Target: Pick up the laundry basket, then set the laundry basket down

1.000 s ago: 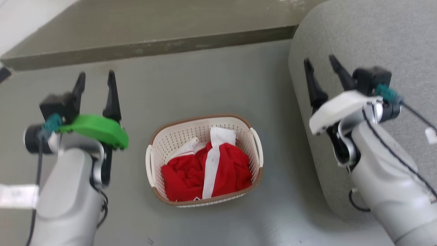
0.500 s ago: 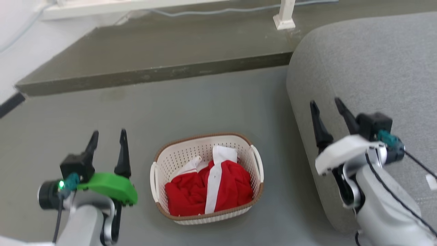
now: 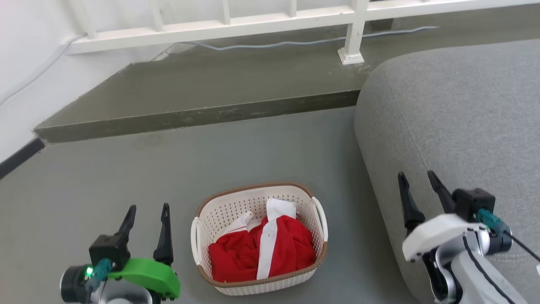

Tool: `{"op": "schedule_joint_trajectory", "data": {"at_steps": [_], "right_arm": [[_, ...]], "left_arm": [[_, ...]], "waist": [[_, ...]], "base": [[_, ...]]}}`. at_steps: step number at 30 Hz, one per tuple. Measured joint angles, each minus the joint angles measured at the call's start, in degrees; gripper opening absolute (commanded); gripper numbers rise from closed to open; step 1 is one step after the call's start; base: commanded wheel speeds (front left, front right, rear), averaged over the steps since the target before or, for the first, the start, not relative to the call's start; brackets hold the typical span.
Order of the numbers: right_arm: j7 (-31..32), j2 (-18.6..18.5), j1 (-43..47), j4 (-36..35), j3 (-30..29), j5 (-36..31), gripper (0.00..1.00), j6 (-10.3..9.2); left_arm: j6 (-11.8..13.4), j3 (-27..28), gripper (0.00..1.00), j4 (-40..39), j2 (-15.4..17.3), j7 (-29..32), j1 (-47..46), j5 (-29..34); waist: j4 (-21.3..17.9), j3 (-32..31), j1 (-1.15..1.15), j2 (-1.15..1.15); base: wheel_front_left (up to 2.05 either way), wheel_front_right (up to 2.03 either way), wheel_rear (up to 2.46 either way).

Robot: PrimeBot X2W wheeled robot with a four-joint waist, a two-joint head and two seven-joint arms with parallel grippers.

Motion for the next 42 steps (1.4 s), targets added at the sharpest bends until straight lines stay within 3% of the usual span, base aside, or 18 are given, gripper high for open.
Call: {"op": "schedule_joint_trajectory", "data": {"at_steps": [33, 34, 42], "right_arm": [[0.0, 0.7, 5.9, -6.9, -1.6, -3.1, 1.0, -0.12], [0.0, 0.8, 6.2, -6.8, -1.6, -3.1, 0.0, -0.1], [0.1, 2.1, 8.9, -4.6, -1.5, -2.0, 0.0, 0.24]], "left_arm": [[0.6, 1.0, 1.0, -6.7, -0.2, 0.0, 6.5, 1.6], [0.7, 1.0, 0.0, -6.8, -0.2, 0.0, 6.6, 1.7], [0.6, 0.4, 0.0, -4.3, -1.2, 0.3, 7.8, 0.5]], "waist": [[0.1, -0.5, 0.0, 0.0], [0.2, -0.4, 0.0, 0.0], [0.3, -0.4, 0.0, 0.0]], "base": [[0.0, 0.0, 0.0], [0.0, 0.0, 0.0], [0.0, 0.0, 0.0]]}}
